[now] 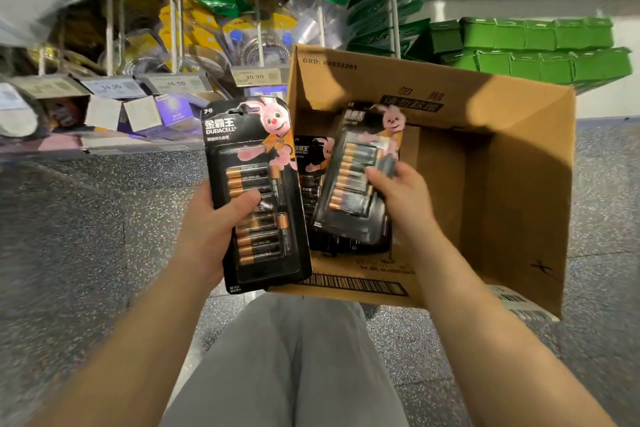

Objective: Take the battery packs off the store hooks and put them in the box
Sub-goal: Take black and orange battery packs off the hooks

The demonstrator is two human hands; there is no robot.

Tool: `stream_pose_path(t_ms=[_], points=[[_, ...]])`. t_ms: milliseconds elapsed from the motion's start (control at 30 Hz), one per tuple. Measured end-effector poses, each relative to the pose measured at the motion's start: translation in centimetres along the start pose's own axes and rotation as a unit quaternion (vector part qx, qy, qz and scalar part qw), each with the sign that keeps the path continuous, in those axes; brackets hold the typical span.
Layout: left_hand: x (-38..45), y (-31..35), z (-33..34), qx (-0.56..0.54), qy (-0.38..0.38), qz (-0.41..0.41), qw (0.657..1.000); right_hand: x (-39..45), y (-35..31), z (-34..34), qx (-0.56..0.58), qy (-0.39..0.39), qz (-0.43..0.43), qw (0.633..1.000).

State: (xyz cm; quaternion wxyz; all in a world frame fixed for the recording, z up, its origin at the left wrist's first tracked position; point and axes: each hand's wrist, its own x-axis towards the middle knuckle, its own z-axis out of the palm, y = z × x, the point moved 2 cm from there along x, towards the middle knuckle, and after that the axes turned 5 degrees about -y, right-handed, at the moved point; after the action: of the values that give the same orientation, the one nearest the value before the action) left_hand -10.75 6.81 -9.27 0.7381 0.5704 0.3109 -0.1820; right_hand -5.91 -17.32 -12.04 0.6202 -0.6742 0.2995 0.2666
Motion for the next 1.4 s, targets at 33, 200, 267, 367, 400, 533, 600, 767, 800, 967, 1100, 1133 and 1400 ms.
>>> stream_pose_path(t_ms=[33, 200, 267, 367, 400, 533, 600, 767, 800, 967, 1100, 1133, 1400], points=[[0.0, 0.0, 0.0, -0.002, -0.001, -0.001, 1.0, -1.4, -1.3, -0.5, 0.026, -0.016, -0.014, 0.999], [-0.2, 0.2, 0.1, -0.036, -0.011, -0.008, 0.999, -6.2, -5.4, -0.3, 0.058, -0.122, -0.083, 0.987], [-0.3, 0.3, 0.2, -0.042, -0.022, -0.006, 0.999, -6.8, -5.5, 1.8, 0.019, -0.153, -0.076, 0.985], [-0.3, 0.5, 0.5, -0.05, -0.04, 0.004, 0.998, -6.8, -5.0, 5.3, -0.184, -0.149, -0.09, 0.967], [-0.3, 0.5, 0.5, -0.051, -0.042, 0.007, 0.998, -6.6, -4.8, 6.1, -0.285, -0.144, -0.116, 0.941], [-0.2, 0.4, 0.2, -0.04, -0.043, 0.003, 0.998, -6.6, -4.8, 7.2, -0.513, -0.148, -0.194, 0.823], [-0.3, 0.4, 0.2, -0.033, -0.05, 0.0, 0.998, -6.0, -4.8, 6.3, -0.514, -0.143, -0.202, 0.821], [-0.3, 0.6, 0.7, -0.036, -0.047, -0.01, 0.998, 0.6, -0.1, -0.8, -0.245, 0.05, 0.009, 0.968], [-0.3, 0.6, 0.6, -0.039, -0.048, -0.012, 0.998, 1.7, 1.3, -1.9, -0.203, 0.057, 0.074, 0.975], [-0.3, 0.5, 0.4, -0.042, -0.05, -0.02, 0.998, 5.1, 6.5, -3.1, -0.135, 0.049, 0.203, 0.969], [-0.3, 0.5, 0.5, -0.036, -0.051, -0.019, 0.998, 6.1, 7.5, -2.3, -0.161, 0.089, 0.204, 0.962], [-0.3, 0.5, 0.6, -0.037, -0.052, -0.019, 0.998, 6.2, 7.6, -2.2, -0.142, 0.082, 0.207, 0.965], [-0.3, 0.4, 0.5, -0.023, -0.041, -0.012, 0.999, 6.3, 8.6, -1.9, -0.151, 0.063, 0.173, 0.971]])
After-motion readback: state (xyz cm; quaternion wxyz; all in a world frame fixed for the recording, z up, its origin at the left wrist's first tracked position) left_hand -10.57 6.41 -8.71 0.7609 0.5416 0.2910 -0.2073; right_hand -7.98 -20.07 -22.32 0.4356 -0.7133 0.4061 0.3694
